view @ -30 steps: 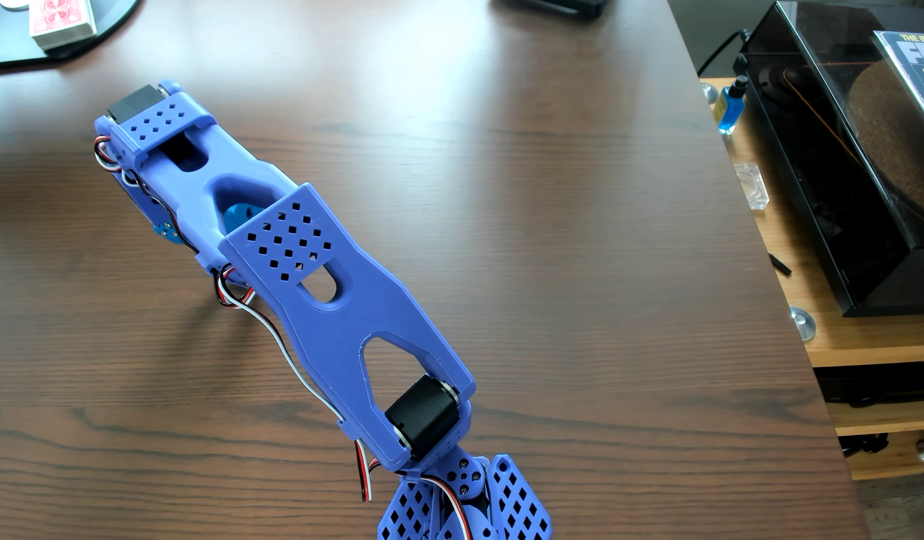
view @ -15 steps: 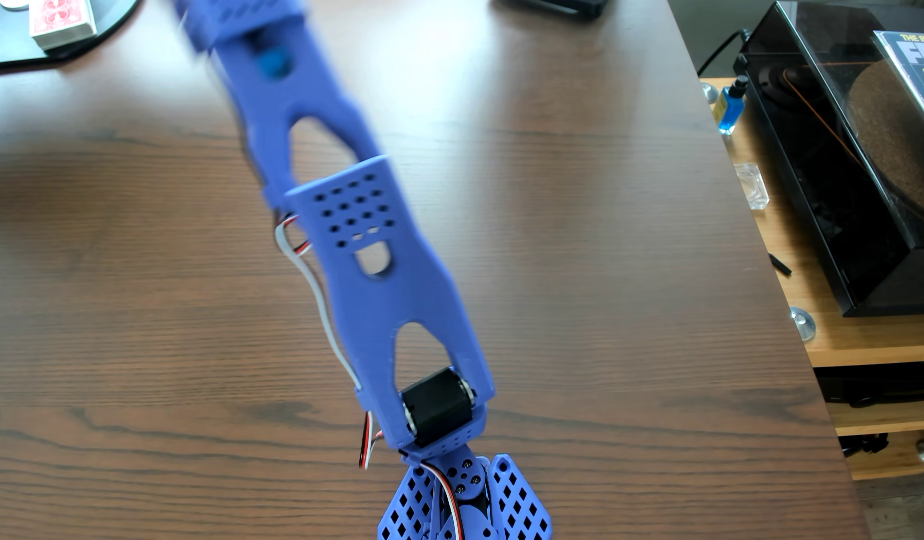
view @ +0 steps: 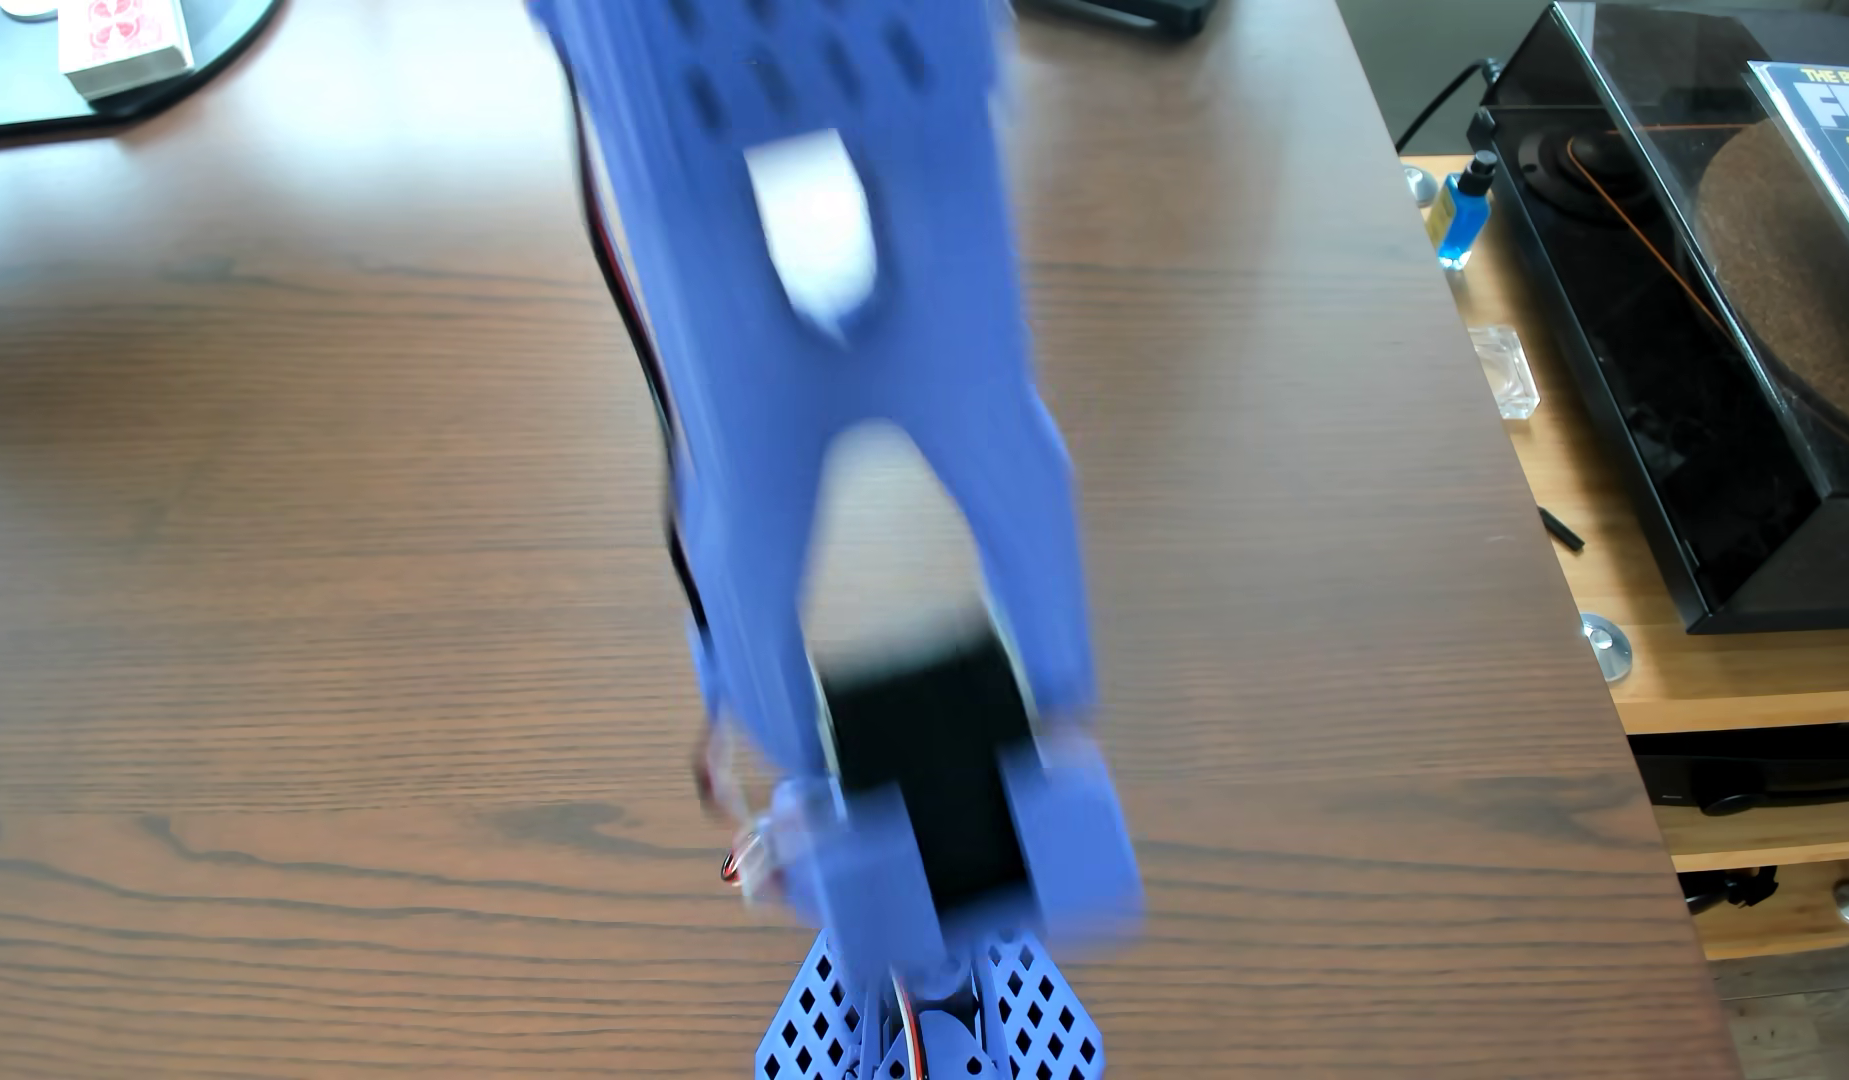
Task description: Grab the blue dice
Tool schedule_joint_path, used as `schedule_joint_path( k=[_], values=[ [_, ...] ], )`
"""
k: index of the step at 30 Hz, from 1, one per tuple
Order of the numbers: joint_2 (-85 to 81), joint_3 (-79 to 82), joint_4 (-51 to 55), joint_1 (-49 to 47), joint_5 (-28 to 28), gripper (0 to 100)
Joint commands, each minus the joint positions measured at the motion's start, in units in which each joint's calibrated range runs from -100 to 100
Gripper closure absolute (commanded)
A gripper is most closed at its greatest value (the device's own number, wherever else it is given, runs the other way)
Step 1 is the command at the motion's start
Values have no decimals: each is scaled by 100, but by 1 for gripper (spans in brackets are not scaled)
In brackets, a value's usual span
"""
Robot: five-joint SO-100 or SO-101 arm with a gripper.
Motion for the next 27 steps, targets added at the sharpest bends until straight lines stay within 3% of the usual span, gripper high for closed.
schedule_joint_path(
  k=[1,6,15,21,27],
  values=[
    [-1850,1652,-89,110,13,98],
    [-3181,4382,-893,151,124,98],
    [-3666,7213,-3014,1256,707,98],
    [-3666,8325,-4211,1313,655,98],
    [-3666,8822,-4664,1403,650,98]
  ],
)
